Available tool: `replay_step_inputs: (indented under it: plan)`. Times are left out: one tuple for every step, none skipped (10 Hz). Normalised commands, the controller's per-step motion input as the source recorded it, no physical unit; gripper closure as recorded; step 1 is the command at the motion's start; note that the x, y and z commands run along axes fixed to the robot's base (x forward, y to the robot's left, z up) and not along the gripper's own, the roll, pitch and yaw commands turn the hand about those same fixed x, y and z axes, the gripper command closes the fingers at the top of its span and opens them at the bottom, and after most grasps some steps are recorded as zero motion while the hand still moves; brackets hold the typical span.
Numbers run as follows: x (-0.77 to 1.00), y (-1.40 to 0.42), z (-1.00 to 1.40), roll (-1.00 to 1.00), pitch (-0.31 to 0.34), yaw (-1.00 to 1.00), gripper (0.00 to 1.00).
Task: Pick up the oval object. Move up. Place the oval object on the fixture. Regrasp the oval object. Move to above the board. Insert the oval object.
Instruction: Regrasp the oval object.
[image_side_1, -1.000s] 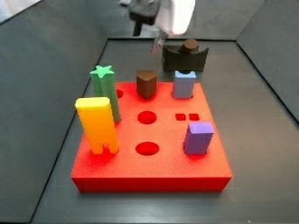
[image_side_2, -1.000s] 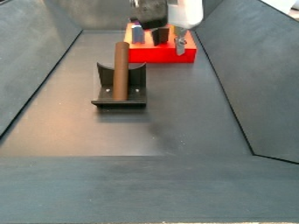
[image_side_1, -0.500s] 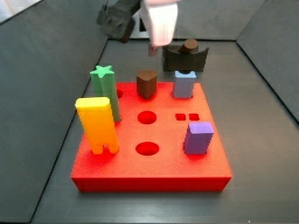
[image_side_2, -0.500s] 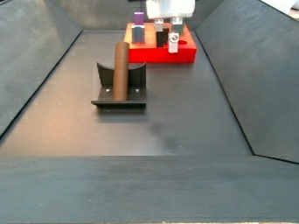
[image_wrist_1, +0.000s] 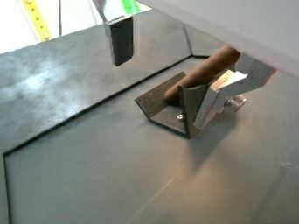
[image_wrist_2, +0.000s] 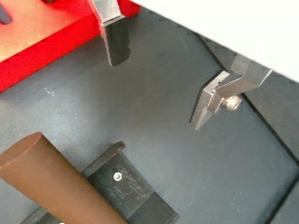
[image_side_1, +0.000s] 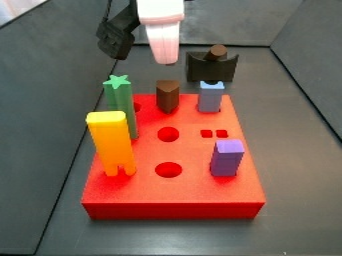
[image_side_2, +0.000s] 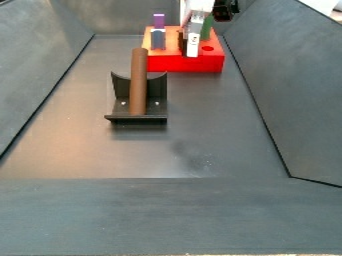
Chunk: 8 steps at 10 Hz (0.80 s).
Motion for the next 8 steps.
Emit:
replay_step_inputs:
  plan:
    - [0.01, 0.0, 0.0, 0.19, 0.241, -0.18, 0.0]
    - [0.02, -0.01, 0.0, 0.14, 0.227, -0.07, 0.0]
    - [0.03, -0.02, -0.01, 0.12, 0.216, -0.01, 0.0]
    - [1.0, -0.01, 0.0, 0.11, 0.176, -0.02, 0.0]
    - [1.0, -0.01, -0.01, 0.1, 0.177, 0.0, 0.0]
    - [1.0, -0.02, -0.02, 0.1, 0.178, 0.04, 0.0]
    - [1.0, -0.02, -0.02, 0.1, 0.17, 0.04, 0.0]
    - [1.0, -0.03, -0.02, 0.09, 0.147, 0.06, 0.0]
